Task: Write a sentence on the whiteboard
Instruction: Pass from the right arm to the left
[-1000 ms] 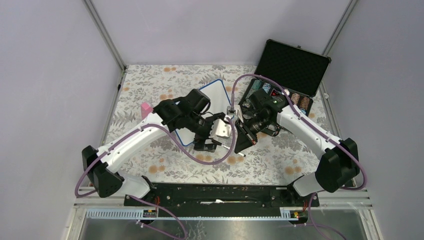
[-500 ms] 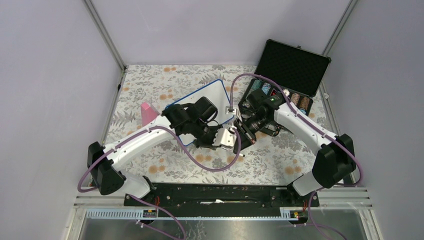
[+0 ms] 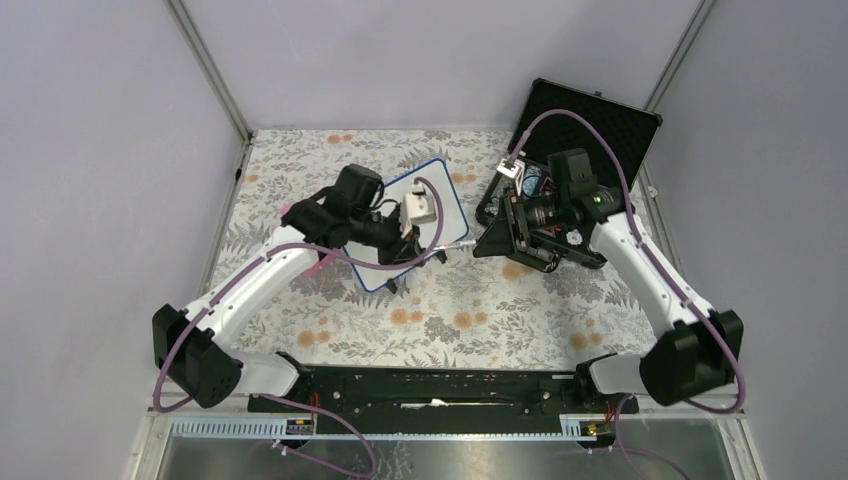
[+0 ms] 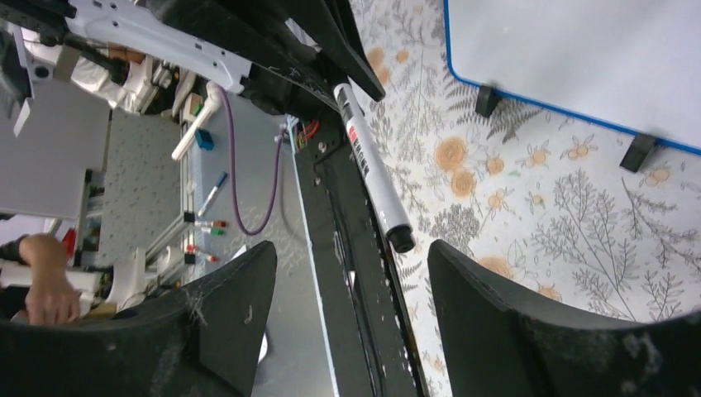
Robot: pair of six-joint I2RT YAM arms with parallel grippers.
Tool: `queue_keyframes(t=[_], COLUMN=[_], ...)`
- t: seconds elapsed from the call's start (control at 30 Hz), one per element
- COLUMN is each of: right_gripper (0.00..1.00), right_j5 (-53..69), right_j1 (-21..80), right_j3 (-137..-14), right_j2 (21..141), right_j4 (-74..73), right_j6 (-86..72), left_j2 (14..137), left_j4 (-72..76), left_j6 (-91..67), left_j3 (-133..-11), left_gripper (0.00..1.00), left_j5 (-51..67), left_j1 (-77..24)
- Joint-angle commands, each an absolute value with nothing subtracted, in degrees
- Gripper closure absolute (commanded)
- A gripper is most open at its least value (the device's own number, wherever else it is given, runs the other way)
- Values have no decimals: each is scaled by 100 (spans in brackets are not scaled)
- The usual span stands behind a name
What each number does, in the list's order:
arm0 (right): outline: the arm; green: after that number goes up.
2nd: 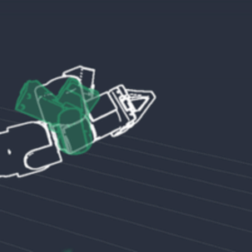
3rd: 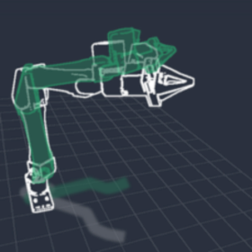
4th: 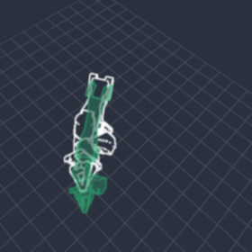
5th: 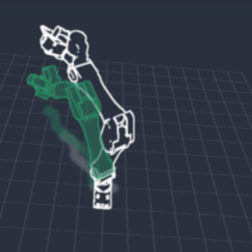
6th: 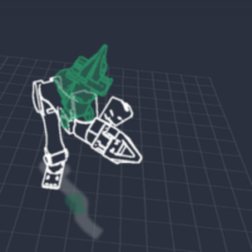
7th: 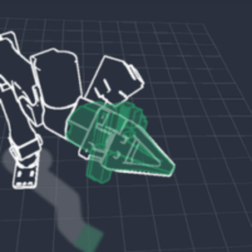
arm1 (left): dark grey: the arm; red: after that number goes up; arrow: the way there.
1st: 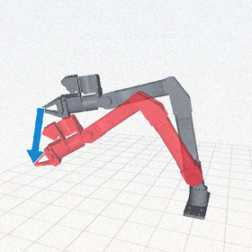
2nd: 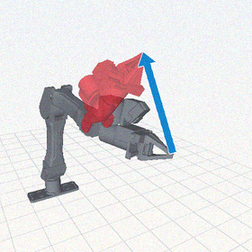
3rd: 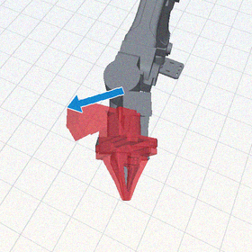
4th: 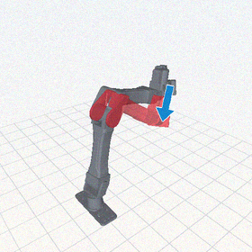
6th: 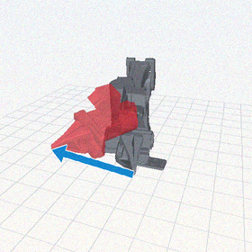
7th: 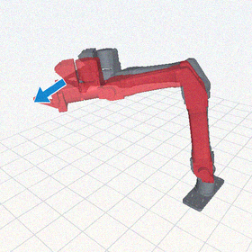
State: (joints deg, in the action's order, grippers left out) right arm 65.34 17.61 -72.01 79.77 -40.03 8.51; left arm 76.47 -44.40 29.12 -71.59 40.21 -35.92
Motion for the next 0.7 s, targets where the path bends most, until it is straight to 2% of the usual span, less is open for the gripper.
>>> queue_keyframes(t=[0.0, 0.13, 0.33, 0.47, 0.6, 0.67], right_gripper=[28, 33, 39, 40, 47, 48], right_j5=[6221, 6078, 6594, 6667, 6638, 6613], right_j1=[1811, 1811, 1811, 1815, 1811, 1811], right_j3=[-6530, -6328, -5734, -5669, -5381, -5427], right_j2=[7166, 7276, 7446, 7403, 7423, 7429], right_j4=[-1449, -394, 2477, 2926, 4036, 3876], right_j6=[-1406, -2468, -4854, -5171, -5993, -5853], left_j2=[7317, 7319, 7503, 7515, 7555, 7591], left_j4=[-3020, -2313, -1964, -2010, -1863, -1841], left_j6=[1359, 531, 298, 382, 198, 159], left_j3=[-7016, -7031, -7188, -7157, -7048, -7066], left_gripper=[100, 100, 100, 100, 100, 100], left_j5=[5030, 5406, 5931, 5933, 5874, 5875], left_j1=[-3276, -3034, -3033, -3037, -3041, -3041])
